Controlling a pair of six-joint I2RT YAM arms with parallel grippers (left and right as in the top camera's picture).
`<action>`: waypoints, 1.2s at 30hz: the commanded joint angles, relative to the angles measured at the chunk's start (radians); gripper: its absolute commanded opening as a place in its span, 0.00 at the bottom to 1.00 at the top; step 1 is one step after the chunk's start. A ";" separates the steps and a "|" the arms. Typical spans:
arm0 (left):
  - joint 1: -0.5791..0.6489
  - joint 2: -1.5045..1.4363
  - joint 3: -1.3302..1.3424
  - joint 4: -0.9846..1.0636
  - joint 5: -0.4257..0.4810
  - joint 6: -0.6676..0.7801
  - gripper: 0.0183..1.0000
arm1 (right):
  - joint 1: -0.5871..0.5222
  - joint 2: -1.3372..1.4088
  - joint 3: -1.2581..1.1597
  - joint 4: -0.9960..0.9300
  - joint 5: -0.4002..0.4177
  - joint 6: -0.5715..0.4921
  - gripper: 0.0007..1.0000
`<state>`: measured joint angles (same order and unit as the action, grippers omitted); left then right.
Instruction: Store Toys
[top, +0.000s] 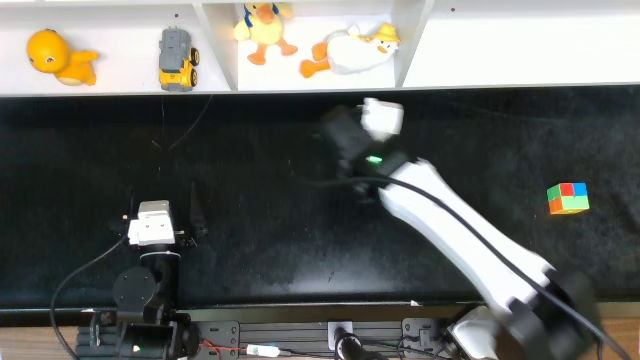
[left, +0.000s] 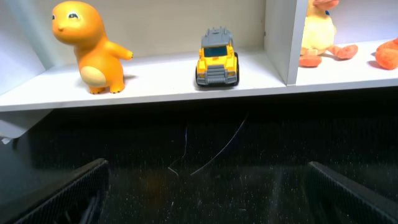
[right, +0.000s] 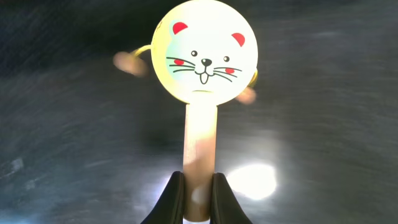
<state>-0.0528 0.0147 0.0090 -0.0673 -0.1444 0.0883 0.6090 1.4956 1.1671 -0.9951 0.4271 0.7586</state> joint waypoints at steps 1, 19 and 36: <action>-0.005 -0.012 -0.001 0.000 -0.014 0.016 1.00 | -0.132 -0.212 -0.136 -0.034 0.002 0.002 0.05; -0.005 -0.012 -0.001 0.000 -0.014 0.016 1.00 | -0.557 -0.136 -0.098 0.169 -0.254 -0.802 0.04; -0.005 -0.012 -0.001 0.000 -0.014 0.015 1.00 | -0.526 0.325 0.375 0.184 -0.295 -0.930 0.07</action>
<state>-0.0528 0.0147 0.0090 -0.0673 -0.1471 0.0883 0.0807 1.7836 1.4914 -0.8207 0.1352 -0.1394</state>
